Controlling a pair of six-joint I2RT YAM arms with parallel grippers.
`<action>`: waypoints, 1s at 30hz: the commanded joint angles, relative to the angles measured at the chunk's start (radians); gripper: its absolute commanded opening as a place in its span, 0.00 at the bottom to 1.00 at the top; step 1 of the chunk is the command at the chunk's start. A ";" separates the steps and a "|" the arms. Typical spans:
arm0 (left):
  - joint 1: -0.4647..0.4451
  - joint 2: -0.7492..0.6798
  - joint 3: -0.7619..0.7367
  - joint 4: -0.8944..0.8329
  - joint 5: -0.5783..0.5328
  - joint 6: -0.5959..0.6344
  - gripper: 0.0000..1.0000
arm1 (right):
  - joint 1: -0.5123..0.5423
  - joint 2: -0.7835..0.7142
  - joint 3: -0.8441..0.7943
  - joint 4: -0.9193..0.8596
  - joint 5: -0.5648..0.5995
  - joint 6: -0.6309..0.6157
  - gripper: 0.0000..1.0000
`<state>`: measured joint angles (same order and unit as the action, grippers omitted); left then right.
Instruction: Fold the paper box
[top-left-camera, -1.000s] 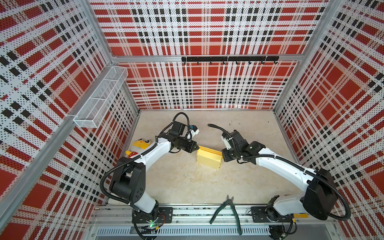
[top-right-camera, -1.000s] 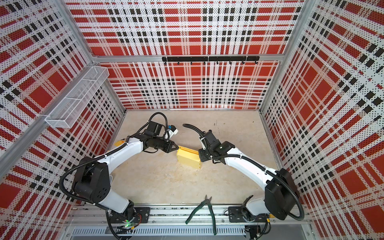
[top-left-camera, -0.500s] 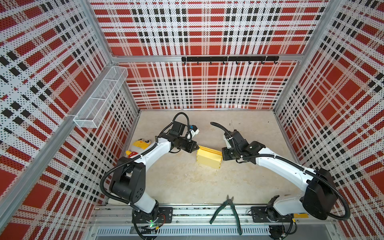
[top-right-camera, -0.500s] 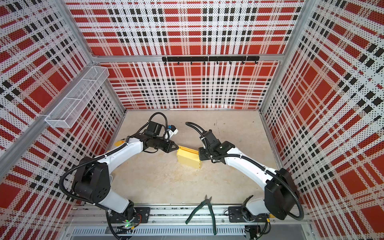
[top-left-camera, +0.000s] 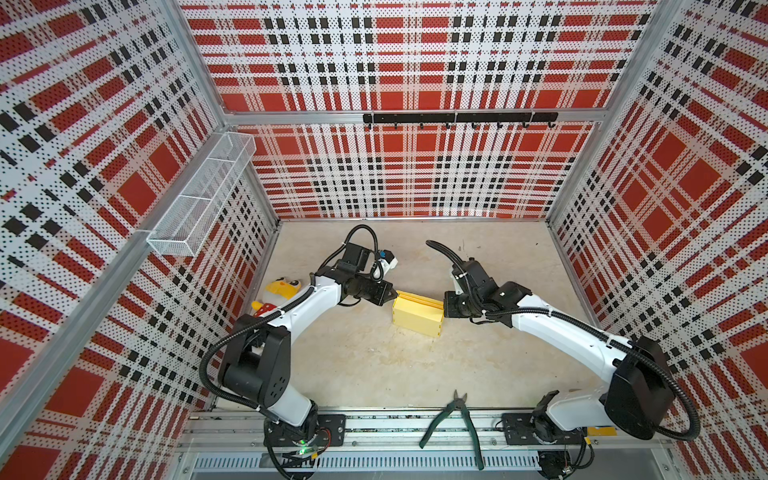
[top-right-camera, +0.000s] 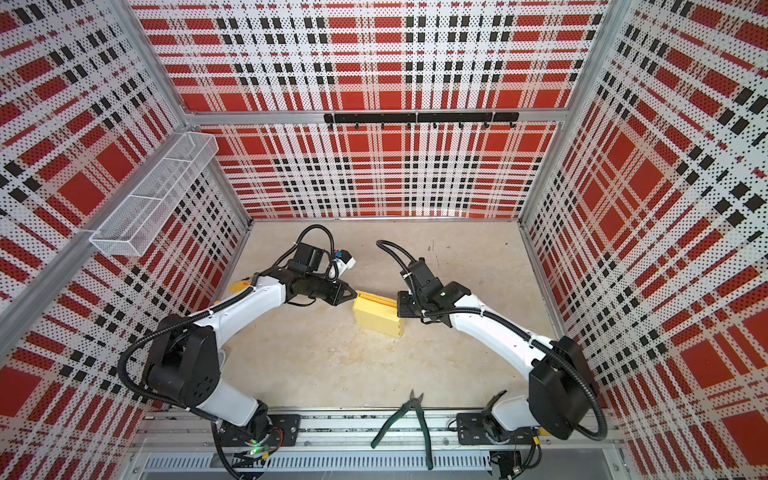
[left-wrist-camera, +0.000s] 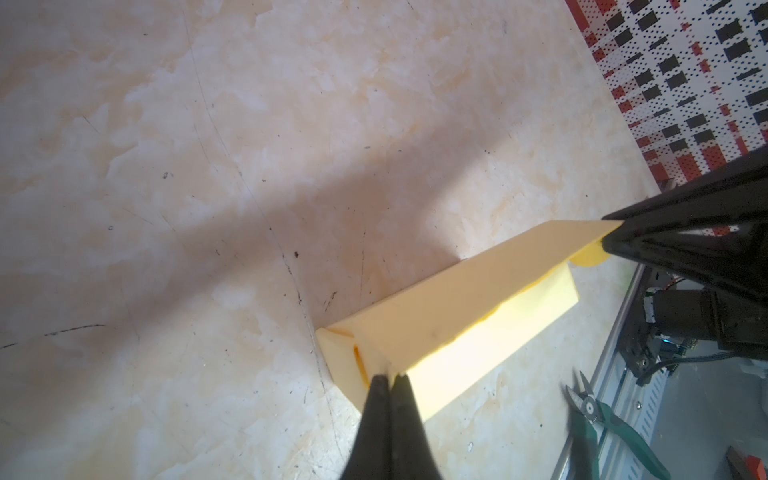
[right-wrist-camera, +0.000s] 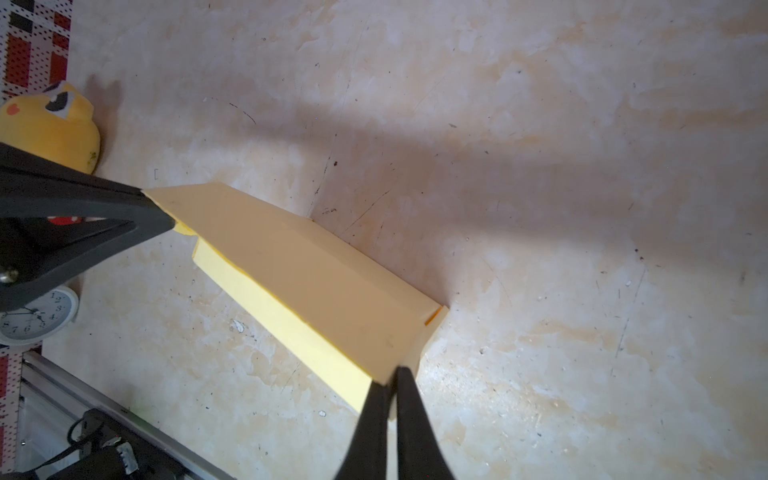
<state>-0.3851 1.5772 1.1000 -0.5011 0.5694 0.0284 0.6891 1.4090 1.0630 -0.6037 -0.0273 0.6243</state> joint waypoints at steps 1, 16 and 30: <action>-0.011 -0.012 -0.019 -0.004 0.012 -0.004 0.00 | 0.001 -0.012 -0.005 0.119 -0.047 0.051 0.08; -0.012 -0.010 -0.022 0.001 0.010 0.001 0.00 | -0.006 -0.022 -0.023 0.193 -0.091 0.107 0.07; -0.013 -0.006 -0.019 0.000 0.001 0.007 0.00 | -0.041 -0.051 -0.031 0.198 -0.149 0.145 0.06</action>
<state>-0.3840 1.5772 1.1000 -0.4881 0.5396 0.0307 0.6495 1.3933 1.0332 -0.5297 -0.1154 0.7357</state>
